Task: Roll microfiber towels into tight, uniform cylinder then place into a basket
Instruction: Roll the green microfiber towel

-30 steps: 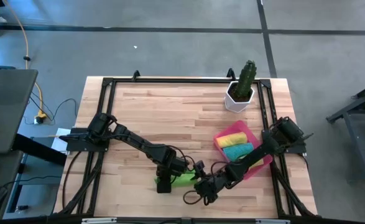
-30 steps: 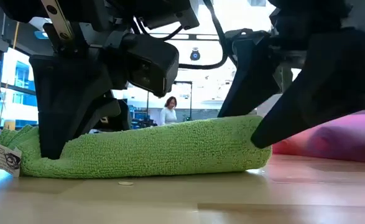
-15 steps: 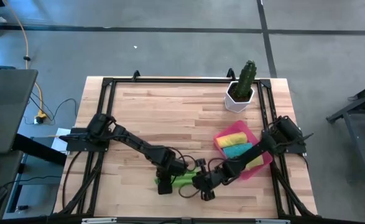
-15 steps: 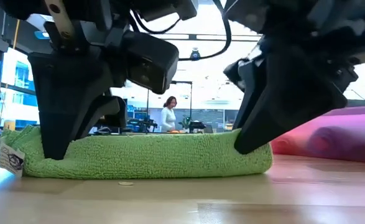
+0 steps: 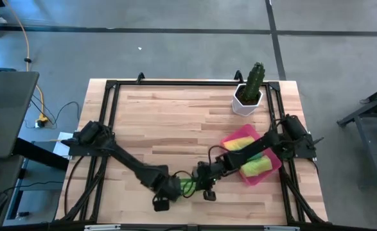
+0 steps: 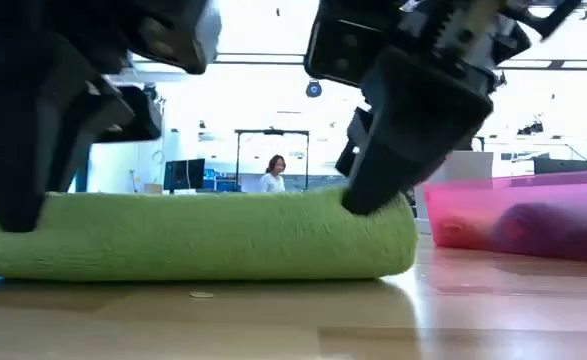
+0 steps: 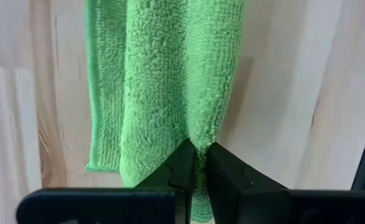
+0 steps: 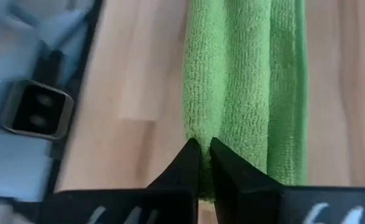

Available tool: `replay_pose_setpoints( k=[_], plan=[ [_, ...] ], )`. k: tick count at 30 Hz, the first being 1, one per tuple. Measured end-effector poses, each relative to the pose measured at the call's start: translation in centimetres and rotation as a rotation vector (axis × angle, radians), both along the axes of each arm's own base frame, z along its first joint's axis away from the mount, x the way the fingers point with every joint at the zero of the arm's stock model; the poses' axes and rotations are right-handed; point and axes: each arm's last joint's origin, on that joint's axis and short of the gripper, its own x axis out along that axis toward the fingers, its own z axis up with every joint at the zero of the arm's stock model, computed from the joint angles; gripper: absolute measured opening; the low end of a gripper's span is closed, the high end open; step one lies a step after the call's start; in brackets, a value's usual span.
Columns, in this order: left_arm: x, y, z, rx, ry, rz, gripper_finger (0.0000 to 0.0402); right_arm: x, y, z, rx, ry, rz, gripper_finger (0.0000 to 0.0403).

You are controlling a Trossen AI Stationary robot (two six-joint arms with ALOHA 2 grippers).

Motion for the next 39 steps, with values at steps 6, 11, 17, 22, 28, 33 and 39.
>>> replay_pose_setpoints(
  k=[6, 11, 17, 22, 28, 33, 39],
  plan=[
    [-1.6, -2.9, 0.7, 0.106, -0.072, -0.007, 0.0026, 1.0, -2.0, 0.4, 0.205, 0.074, -0.042, 0.0003],
    [-2.3, -4.8, 1.6, 0.199, -0.15, -0.041, 0.0026, 1.5, -4.2, 0.0, 0.297, 0.184, -0.192, 0.0002],
    [-2.7, -5.7, 2.1, 0.29, -0.219, -0.051, 0.0026, 1.8, -4.9, -1.4, 0.311, 0.24, -0.238, 0.0004],
    [-3.0, -5.3, 2.0, 0.327, -0.182, -0.045, 0.0026, 2.0, -4.8, -2.6, 0.319, 0.26, -0.247, 0.0004],
    [-3.4, -4.9, 1.9, 0.352, -0.13, -0.041, 0.0038, 2.2, -4.8, -2.8, 0.319, 0.238, -0.236, 0.0005],
    [-3.4, -4.6, 1.9, 0.385, -0.117, -0.068, 0.0089, 2.2, -4.8, -2.8, 0.32, 0.233, -0.229, 0.0005],
    [-3.7, -4.2, 2.6, 0.508, -0.112, -0.119, 0.0141, 2.2, -4.8, -2.9, 0.329, 0.245, -0.244, 0.0005]
  ],
)
